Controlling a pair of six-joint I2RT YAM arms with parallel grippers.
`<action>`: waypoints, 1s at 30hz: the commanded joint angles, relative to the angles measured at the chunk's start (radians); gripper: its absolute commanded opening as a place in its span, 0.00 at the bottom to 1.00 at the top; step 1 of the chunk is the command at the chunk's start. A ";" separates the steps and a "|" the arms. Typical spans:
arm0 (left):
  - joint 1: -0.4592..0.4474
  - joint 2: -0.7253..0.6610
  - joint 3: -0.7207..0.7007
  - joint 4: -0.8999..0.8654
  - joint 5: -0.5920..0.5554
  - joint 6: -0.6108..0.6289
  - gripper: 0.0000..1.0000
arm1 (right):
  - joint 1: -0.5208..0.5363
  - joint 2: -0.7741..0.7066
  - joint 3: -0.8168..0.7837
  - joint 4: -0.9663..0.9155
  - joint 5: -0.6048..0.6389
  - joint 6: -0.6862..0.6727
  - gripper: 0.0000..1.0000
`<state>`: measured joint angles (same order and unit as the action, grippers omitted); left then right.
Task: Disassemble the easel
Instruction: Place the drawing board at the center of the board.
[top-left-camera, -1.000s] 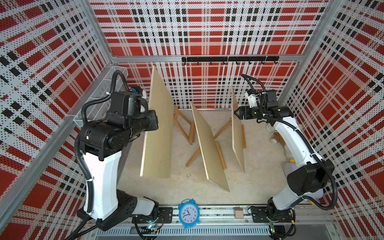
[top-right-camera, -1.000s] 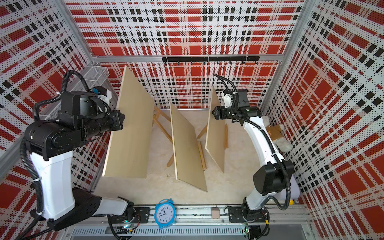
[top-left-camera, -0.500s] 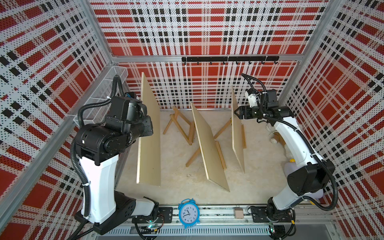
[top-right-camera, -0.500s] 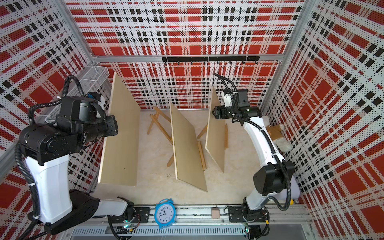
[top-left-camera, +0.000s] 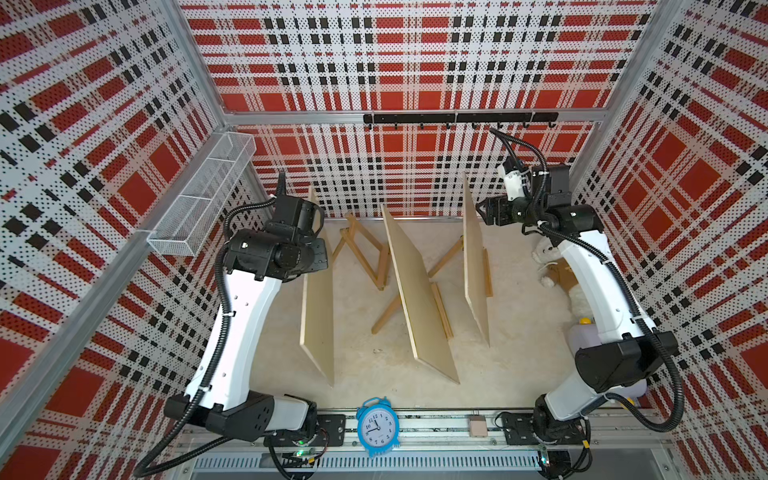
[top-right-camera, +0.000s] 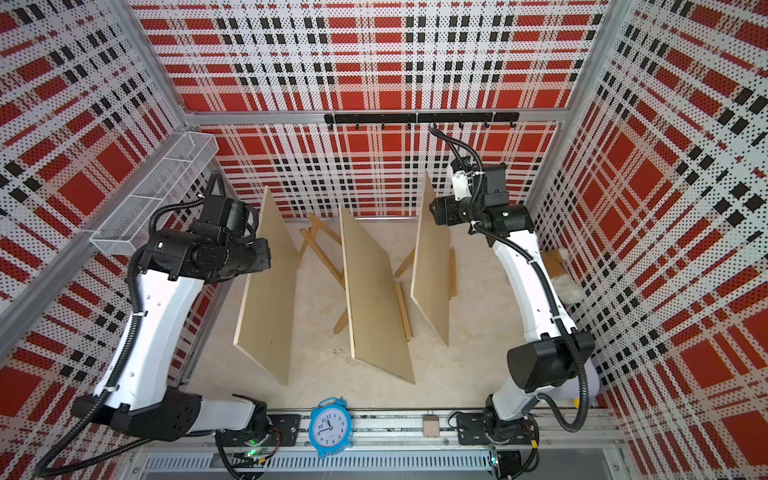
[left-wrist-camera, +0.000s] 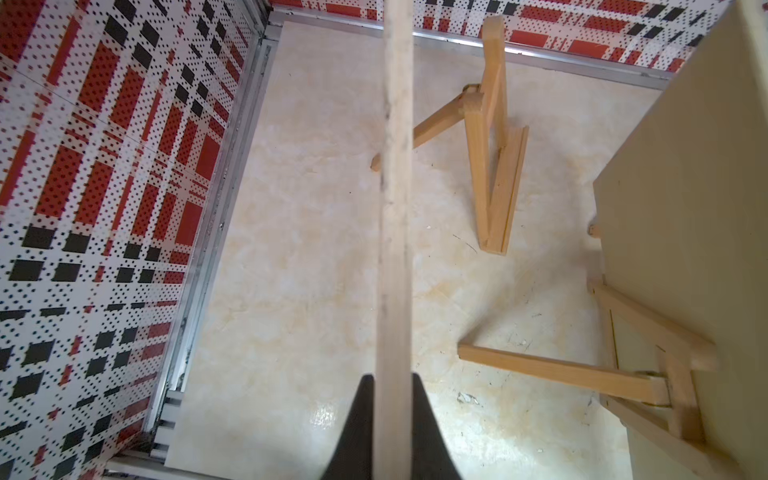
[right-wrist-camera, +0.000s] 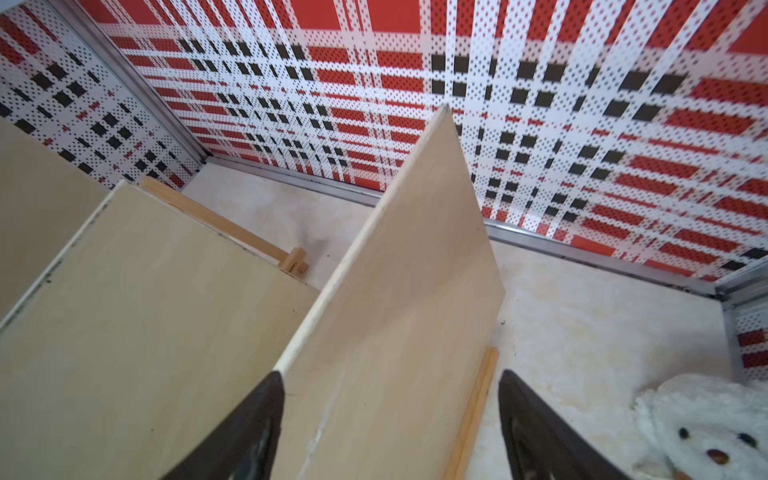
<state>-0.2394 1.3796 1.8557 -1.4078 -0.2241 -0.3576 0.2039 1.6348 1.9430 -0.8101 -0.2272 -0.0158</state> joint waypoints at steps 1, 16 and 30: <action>0.028 -0.077 -0.013 0.241 0.023 0.002 0.00 | 0.025 -0.020 0.093 0.001 -0.038 -0.036 0.80; 0.123 -0.088 -0.193 0.411 0.166 0.041 0.00 | 0.394 0.151 0.448 -0.112 -0.035 -0.132 0.79; 0.249 -0.126 -0.308 0.413 0.245 0.098 0.00 | 0.443 0.122 0.320 -0.072 -0.019 -0.102 0.78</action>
<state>-0.0105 1.3289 1.5341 -1.1221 -0.0334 -0.2863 0.6415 1.7927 2.2799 -0.9237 -0.2573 -0.1158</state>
